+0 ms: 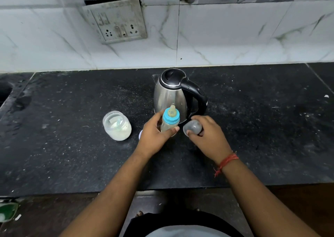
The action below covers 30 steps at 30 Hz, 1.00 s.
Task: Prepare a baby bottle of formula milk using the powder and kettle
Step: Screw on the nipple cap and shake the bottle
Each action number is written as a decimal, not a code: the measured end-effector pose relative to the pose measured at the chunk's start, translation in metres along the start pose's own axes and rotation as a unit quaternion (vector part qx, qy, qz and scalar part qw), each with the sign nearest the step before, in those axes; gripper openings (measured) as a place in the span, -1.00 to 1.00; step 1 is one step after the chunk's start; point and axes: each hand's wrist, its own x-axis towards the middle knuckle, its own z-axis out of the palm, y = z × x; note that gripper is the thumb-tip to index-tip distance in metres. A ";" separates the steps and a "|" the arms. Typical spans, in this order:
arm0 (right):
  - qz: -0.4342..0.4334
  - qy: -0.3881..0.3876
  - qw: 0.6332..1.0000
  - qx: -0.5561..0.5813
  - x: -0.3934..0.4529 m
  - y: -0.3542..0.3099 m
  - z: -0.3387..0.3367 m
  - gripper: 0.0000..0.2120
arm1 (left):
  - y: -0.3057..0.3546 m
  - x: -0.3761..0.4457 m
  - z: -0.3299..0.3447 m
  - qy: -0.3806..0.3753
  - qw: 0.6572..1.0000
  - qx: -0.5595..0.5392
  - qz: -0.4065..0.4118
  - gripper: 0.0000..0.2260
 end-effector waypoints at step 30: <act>-0.213 0.003 0.976 0.053 0.065 -0.129 -0.032 -0.54 | 0.063 0.021 -0.048 0.046 0.997 0.033 0.048 -0.58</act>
